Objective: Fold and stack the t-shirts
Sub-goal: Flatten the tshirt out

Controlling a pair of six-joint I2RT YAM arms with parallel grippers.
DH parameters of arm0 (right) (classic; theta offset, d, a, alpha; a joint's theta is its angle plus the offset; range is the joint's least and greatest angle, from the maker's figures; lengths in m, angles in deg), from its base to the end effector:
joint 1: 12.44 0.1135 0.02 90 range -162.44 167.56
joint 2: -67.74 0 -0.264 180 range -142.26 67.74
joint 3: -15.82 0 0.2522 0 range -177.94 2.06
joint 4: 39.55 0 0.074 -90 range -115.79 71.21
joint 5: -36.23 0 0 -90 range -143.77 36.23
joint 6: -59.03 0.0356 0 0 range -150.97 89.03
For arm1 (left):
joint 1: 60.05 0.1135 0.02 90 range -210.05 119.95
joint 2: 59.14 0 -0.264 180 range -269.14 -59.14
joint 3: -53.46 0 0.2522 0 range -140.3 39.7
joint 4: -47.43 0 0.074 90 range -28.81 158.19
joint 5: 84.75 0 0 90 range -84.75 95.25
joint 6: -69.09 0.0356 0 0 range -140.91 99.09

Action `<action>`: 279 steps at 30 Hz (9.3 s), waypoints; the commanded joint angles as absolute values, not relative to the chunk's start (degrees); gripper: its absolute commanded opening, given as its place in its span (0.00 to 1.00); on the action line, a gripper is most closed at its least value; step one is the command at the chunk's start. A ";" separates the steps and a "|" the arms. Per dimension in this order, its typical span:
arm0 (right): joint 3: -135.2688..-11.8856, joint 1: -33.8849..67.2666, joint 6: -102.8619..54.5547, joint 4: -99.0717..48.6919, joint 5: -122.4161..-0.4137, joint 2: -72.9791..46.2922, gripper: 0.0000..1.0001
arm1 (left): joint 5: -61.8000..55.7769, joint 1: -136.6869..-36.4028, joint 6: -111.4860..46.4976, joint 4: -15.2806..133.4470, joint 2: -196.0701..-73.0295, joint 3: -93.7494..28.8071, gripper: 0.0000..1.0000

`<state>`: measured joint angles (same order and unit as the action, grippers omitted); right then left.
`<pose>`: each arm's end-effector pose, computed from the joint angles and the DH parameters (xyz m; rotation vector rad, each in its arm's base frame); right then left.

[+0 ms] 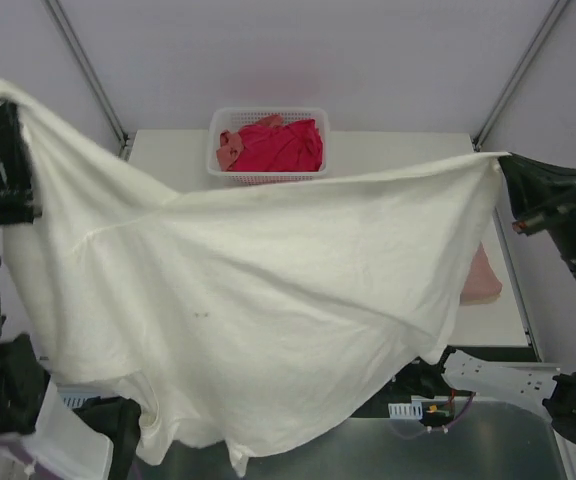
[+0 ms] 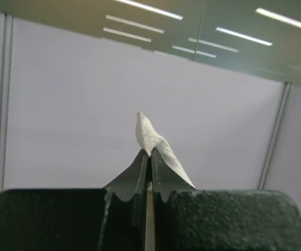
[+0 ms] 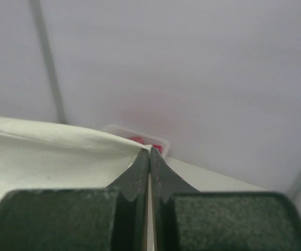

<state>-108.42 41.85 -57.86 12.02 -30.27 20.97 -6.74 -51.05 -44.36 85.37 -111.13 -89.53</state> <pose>0.0056 -0.0165 0.5986 -0.4388 1.0746 0.1941 -0.0794 -0.0201 0.6606 0.0145 0.6759 -0.3100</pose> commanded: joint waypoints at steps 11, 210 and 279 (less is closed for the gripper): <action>-84.25 11.22 -47.50 5.33 -35.63 -16.32 0.01 | -23.75 -51.26 -24.09 69.36 -149.38 -53.83 0.33; -88.39 50.67 -31.50 -28.07 -81.20 -60.49 0.97 | -4.16 -44.32 -62.40 79.91 -134.72 8.15 0.99; -47.68 27.64 -24.46 -8.38 -50.61 -10.82 0.97 | 15.46 -65.59 -67.94 97.05 -144.17 -21.10 0.99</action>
<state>-42.94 28.23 -23.61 -6.91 -47.69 -6.54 22.48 -67.18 -77.12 104.28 -134.30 -17.08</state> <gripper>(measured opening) 0.967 0.992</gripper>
